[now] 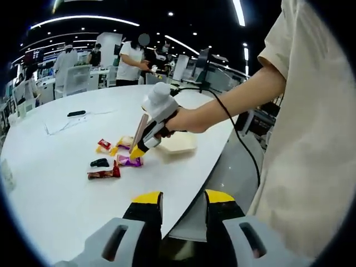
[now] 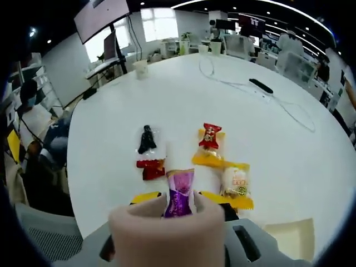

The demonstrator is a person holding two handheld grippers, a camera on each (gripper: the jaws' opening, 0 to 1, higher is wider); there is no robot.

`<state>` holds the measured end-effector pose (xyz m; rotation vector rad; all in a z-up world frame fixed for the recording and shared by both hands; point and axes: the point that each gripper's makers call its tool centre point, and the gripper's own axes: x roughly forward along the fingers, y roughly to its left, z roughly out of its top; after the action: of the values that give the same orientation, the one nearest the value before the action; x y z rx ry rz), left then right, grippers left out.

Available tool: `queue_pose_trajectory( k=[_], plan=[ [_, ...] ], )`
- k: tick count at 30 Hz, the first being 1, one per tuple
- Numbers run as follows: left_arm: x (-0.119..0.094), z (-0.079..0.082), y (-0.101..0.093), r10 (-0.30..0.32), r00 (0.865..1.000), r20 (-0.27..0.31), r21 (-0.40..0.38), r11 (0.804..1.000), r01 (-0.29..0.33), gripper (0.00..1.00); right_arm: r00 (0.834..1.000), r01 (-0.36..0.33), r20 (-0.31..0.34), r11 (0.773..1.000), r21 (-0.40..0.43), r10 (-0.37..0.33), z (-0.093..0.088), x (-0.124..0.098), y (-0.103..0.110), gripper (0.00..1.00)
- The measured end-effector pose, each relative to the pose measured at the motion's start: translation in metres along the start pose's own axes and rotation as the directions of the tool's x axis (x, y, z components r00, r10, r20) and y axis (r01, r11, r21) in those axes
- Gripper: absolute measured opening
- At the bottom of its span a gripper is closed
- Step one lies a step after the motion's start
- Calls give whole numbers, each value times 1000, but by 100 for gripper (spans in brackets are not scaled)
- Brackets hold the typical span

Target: Place the target food into the container with the food tongs after gripping and lifting it, then release it inside without dropping or visibly crushing the food.

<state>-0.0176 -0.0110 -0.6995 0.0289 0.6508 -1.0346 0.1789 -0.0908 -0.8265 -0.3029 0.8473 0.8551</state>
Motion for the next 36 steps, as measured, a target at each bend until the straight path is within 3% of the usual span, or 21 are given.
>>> queue_pose_trajectory(
  k=[11, 36],
  plan=[
    [3, -1, 0, -20, 1000, -6, 2, 1000, 20, 27, 999, -3, -32, 1000, 3, 3, -12, 7, 3, 26],
    [3, -7, 1, -16, 1000, -16, 0, 1000, 16, 27, 996, 3, -89, 1000, -6, -3, -15, 13, 12, 20]
  ],
)
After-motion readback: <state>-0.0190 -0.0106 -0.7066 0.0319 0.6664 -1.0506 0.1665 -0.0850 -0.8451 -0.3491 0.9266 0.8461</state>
